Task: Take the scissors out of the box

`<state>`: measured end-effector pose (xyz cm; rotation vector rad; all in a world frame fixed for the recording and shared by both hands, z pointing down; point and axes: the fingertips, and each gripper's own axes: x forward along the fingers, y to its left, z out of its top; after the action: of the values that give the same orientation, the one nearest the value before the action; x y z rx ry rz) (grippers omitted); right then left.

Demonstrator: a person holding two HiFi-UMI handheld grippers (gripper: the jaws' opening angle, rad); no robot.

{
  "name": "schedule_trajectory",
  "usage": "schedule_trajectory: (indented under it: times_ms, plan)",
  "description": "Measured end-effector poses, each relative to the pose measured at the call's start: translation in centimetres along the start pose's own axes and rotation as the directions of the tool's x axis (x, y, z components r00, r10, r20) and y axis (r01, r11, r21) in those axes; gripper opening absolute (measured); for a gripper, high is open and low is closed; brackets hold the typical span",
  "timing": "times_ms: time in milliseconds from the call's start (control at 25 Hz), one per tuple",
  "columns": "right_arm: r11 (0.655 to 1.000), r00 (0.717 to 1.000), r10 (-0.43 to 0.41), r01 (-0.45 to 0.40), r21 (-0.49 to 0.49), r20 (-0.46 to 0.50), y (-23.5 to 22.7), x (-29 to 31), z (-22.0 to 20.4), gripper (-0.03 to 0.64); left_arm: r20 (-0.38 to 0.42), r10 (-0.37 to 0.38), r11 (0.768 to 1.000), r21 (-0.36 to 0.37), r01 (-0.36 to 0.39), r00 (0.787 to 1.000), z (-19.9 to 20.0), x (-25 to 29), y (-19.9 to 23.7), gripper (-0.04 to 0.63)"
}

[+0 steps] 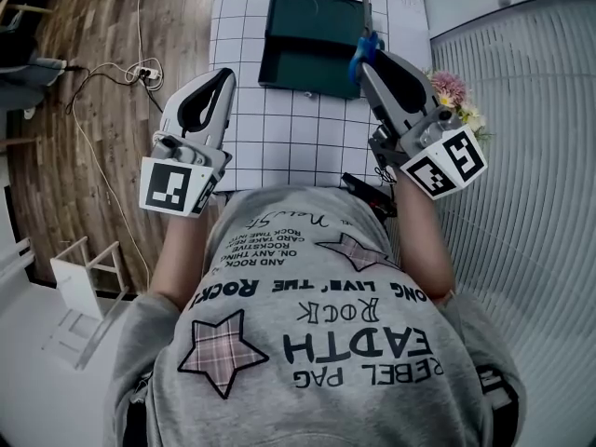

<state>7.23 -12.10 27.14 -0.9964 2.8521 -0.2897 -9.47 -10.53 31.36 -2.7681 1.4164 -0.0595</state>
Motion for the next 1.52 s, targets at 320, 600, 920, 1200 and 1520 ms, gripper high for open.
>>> schedule_trajectory:
  times_ms: [320,600,920,1200,1520]
  plan:
    - [0.999,0.996,-0.039,0.042,-0.026,0.085,0.9,-2.3,4.0,0.092,0.028,0.001,1.0,0.01,-0.002,1.0,1.5,0.9,0.3,0.009]
    - [0.996,0.983,-0.086,0.09,-0.021,0.164,0.8,-4.9,6.9,0.092,0.051,0.02,1.0,0.01,-0.02,0.998,2.5,1.2,1.0,0.009]
    - [0.988,0.957,-0.146,0.154,-0.015,0.252,0.3,-7.4,9.8,0.092,0.077,0.018,1.0,0.017,-0.019,0.997,3.9,2.1,1.1,0.009]
    - [0.973,0.94,-0.201,0.224,-0.053,0.275,-0.6,-8.7,10.7,0.092,0.079,0.019,1.0,0.019,-0.021,0.997,4.0,2.6,1.3,0.009]
    - [0.961,0.933,-0.242,0.268,-0.067,0.265,-1.3,-8.8,10.1,0.092,0.086,0.038,0.999,0.025,-0.041,0.996,4.6,2.4,2.1,0.009]
